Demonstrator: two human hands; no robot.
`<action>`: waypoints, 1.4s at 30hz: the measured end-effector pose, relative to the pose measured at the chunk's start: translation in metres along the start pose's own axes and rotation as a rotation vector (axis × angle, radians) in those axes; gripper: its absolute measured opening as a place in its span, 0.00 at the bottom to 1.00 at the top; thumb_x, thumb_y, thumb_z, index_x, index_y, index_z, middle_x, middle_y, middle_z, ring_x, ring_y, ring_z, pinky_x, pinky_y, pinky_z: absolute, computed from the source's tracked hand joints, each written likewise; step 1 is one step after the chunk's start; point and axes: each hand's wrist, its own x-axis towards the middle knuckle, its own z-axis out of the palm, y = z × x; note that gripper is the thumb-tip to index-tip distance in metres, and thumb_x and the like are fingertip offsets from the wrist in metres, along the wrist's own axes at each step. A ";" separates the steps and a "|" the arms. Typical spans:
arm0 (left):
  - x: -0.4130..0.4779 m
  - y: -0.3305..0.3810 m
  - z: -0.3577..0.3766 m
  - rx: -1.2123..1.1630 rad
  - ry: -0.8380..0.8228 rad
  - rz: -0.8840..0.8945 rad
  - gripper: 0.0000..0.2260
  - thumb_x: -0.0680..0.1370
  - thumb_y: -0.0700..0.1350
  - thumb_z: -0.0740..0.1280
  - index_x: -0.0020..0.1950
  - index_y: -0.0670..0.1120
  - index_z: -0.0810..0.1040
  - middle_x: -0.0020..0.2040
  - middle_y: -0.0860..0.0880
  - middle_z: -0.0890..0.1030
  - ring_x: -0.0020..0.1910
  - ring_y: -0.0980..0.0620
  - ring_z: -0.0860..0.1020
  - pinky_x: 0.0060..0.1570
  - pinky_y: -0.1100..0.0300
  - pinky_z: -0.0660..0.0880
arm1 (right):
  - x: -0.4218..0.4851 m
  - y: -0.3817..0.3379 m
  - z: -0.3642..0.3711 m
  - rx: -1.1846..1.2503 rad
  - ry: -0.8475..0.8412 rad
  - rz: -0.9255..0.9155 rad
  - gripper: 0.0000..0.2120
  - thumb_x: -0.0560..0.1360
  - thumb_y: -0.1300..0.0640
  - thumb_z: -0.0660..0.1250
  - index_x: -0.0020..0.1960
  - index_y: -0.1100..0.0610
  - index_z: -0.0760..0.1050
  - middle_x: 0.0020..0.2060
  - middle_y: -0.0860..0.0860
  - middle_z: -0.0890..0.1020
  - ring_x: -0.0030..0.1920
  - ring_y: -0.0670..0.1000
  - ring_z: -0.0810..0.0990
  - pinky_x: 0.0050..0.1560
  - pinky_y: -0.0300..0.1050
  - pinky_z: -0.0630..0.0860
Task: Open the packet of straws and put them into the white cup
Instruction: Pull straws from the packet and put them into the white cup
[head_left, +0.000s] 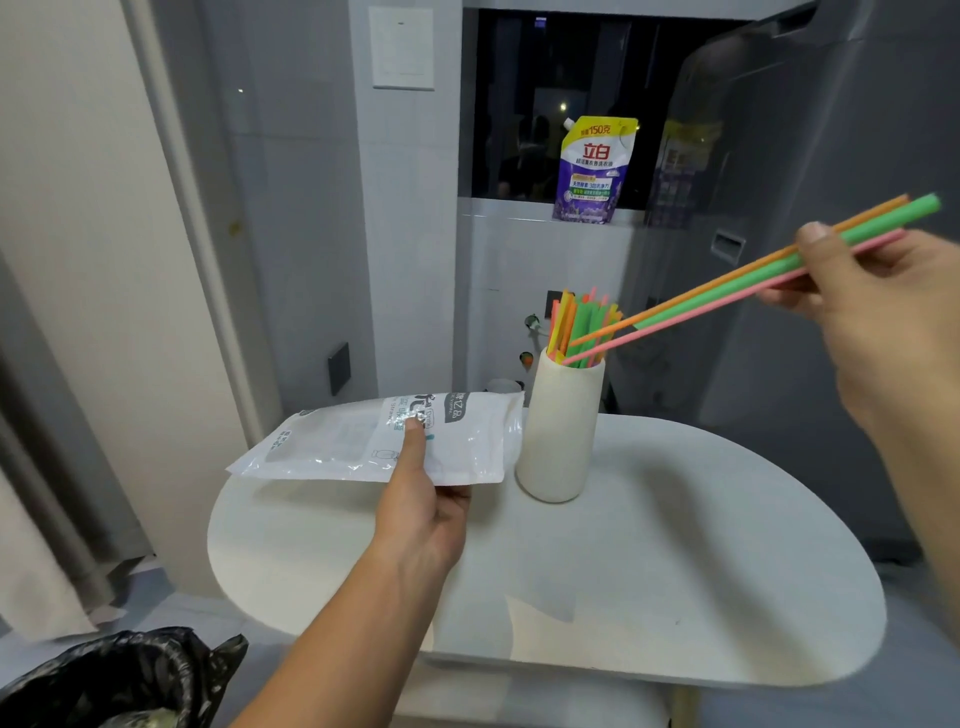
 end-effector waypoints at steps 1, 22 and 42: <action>0.000 -0.001 -0.001 0.009 -0.002 -0.001 0.16 0.81 0.48 0.72 0.67 0.47 0.80 0.50 0.50 0.90 0.43 0.54 0.88 0.35 0.59 0.84 | 0.000 -0.003 0.001 -0.030 0.001 -0.019 0.09 0.79 0.53 0.69 0.40 0.48 0.77 0.35 0.44 0.82 0.36 0.45 0.86 0.45 0.40 0.83; -0.003 -0.006 0.000 0.080 0.016 -0.003 0.18 0.80 0.47 0.73 0.68 0.46 0.79 0.59 0.47 0.88 0.57 0.48 0.86 0.55 0.50 0.83 | 0.007 -0.014 0.048 -0.279 -0.211 -0.117 0.03 0.78 0.53 0.71 0.47 0.52 0.81 0.42 0.51 0.85 0.42 0.48 0.87 0.46 0.49 0.85; 0.001 -0.009 -0.002 0.086 0.028 0.005 0.19 0.79 0.47 0.73 0.70 0.47 0.79 0.60 0.47 0.87 0.58 0.47 0.86 0.62 0.47 0.81 | 0.025 -0.017 0.078 -0.462 -0.347 -0.161 0.15 0.77 0.49 0.70 0.59 0.57 0.81 0.51 0.52 0.85 0.45 0.49 0.86 0.46 0.48 0.85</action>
